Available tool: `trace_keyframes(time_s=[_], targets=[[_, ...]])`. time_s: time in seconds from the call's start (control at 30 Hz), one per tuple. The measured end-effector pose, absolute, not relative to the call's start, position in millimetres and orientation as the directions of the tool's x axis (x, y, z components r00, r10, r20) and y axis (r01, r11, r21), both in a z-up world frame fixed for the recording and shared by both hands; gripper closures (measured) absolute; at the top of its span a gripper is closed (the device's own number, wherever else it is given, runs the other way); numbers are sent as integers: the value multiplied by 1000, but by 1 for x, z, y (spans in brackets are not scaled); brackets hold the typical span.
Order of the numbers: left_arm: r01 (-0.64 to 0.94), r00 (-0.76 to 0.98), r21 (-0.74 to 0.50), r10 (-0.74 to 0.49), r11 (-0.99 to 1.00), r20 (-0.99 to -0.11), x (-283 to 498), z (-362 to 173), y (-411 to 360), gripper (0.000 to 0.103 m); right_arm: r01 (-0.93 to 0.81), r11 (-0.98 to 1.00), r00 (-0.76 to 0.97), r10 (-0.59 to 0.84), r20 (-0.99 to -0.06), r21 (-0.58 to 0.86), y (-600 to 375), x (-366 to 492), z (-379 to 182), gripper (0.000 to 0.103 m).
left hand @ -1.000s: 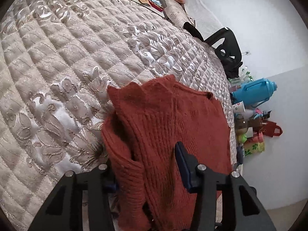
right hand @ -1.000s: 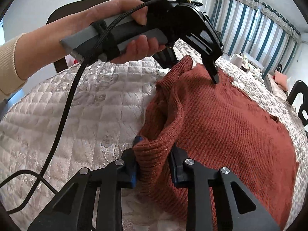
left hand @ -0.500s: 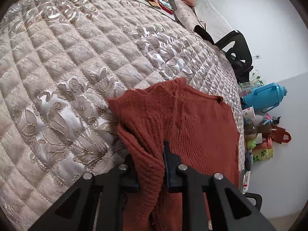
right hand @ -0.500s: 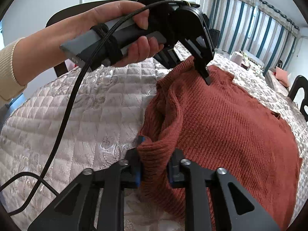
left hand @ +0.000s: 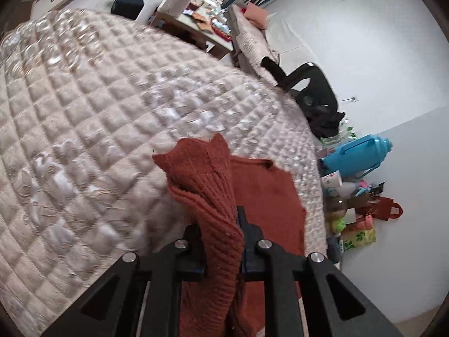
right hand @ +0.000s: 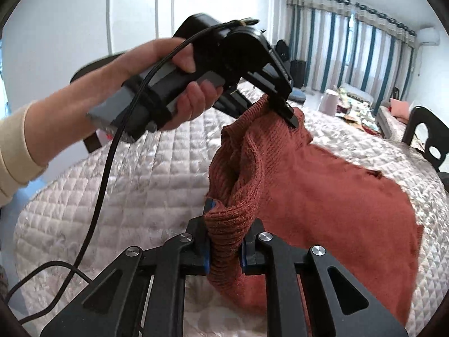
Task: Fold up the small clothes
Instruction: 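Close both tools on the sweater edge and lift it, then fold the lifted edge over the sweater and open both tools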
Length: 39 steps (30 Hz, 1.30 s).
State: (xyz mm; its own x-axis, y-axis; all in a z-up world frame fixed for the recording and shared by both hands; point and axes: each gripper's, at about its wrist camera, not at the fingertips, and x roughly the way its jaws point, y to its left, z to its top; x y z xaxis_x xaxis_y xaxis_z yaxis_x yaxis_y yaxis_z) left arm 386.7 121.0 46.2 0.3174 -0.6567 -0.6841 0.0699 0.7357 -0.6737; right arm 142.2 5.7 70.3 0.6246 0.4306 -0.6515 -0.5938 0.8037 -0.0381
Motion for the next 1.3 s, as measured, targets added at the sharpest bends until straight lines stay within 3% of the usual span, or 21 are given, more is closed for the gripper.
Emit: trace_keyframes(time_s=[0.67,1.3], targets=[[169,307,-660,-676,732,-670,394,90,-23,85,-441,884,713,449,-538,152,-124,136,102,90],[230,203,-586,-628,777,-752,403,57,-127,85,-305,904,675,427,-601,300,-199,136,72,89]])
